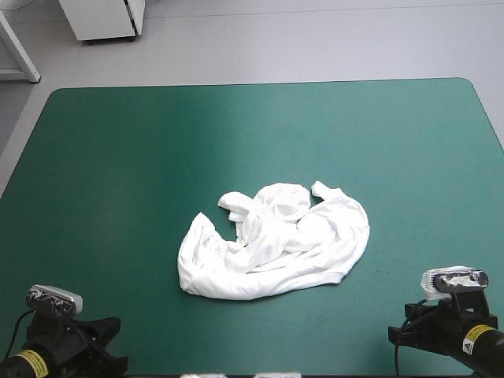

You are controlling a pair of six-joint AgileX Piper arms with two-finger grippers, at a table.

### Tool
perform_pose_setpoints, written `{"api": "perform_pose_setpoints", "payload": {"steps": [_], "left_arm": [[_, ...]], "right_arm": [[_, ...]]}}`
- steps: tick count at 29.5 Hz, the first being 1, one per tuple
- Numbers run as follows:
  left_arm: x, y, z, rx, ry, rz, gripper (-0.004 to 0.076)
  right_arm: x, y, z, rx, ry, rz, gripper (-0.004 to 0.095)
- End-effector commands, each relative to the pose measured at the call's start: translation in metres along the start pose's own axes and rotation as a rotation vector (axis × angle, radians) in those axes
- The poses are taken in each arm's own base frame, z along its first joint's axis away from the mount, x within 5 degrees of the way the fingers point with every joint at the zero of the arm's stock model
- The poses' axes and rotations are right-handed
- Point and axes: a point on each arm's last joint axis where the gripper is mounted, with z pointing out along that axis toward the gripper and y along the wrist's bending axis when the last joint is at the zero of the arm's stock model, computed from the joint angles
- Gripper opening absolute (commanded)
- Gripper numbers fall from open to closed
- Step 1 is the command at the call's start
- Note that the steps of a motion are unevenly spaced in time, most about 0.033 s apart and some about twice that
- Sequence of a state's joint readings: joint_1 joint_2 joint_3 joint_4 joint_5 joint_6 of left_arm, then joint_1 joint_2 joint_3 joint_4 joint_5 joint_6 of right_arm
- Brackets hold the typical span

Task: Fold the cloth

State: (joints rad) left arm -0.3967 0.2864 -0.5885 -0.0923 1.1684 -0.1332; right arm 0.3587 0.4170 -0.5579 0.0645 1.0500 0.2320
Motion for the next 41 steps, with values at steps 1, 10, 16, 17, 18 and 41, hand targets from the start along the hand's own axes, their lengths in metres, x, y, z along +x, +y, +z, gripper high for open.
{"api": "perform_pose_setpoints", "payload": {"steps": [1,10,16,17,18,41], "left_arm": [[-0.013,-0.004,-0.005,0.028,-0.097,-0.014,-0.0010],[-0.026,-0.006,-0.018,0.034,-0.215,0.010,-0.0010],[-0.064,-0.004,-0.042,-0.078,-0.269,0.079,-0.0010],[-0.072,-0.005,-0.045,-0.089,-0.278,0.084,-0.0009],[-0.083,-0.006,-0.049,-0.102,-0.290,0.091,-0.0008],[-0.221,-0.026,0.043,-0.111,0.169,0.042,0.0531]], "right_arm": [[-0.010,0.003,-0.004,-0.017,-0.070,-0.010,-0.0017],[-0.025,0.006,-0.020,-0.021,-0.177,-0.027,-0.0017],[-0.061,0.005,-0.061,0.084,-0.318,-0.041,-0.0009],[-0.068,0.005,-0.068,0.107,-0.335,-0.051,-0.0005],[-0.075,0.005,-0.072,0.128,-0.338,-0.058,0.0001],[-0.178,0.020,-0.055,0.314,-0.147,-0.093,0.0486]]}}
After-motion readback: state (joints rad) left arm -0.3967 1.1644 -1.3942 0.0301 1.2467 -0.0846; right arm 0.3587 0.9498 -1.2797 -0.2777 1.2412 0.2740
